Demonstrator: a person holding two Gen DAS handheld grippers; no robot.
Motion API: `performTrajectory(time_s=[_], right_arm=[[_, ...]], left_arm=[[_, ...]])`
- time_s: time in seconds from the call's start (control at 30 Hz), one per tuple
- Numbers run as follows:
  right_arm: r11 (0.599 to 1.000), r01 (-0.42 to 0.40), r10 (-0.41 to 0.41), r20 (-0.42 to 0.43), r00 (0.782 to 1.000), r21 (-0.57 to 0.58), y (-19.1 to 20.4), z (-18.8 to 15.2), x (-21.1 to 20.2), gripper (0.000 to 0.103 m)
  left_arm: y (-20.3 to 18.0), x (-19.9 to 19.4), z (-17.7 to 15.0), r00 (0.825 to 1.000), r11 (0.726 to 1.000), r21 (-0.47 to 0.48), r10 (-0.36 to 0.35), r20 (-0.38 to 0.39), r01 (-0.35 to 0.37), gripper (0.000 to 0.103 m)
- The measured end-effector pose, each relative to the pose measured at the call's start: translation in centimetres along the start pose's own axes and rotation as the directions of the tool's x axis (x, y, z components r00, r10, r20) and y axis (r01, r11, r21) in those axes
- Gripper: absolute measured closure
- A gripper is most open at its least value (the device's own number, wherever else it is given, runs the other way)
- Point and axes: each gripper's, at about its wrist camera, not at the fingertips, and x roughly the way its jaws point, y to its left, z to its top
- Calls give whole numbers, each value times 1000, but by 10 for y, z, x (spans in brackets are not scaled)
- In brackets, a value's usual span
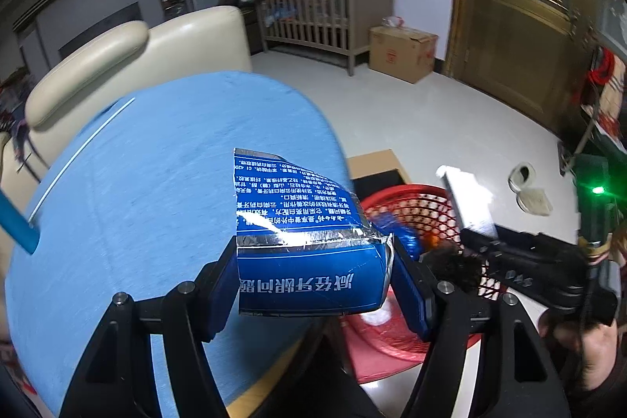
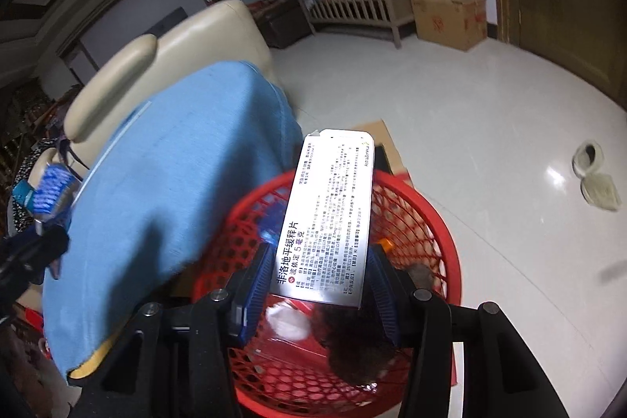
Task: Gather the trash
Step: 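Carry the blue wrapper and white blister card over the red basket, then open both tools to drop the wrapper and blister card into the basket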
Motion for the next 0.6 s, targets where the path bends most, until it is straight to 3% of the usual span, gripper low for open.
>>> performTrajectory(time_s=[0.1, 0.2, 0.6], right_arm=[[1000, 17, -18, -45, 999, -17, -3, -1, 11, 48], [999, 22, -24, -71, 997, -31, -6, -5, 13, 27], [993, 13, -25, 93, 995, 120, -49, 13, -45, 27]], left_arm=[[-14, 5, 4, 1000, 1000, 25, -13, -7, 13, 31], [-24, 7, 6, 1000, 999, 46, -21, -15, 22, 31], [-56, 29, 5, 995, 993, 101, -59, -75, 66, 31]])
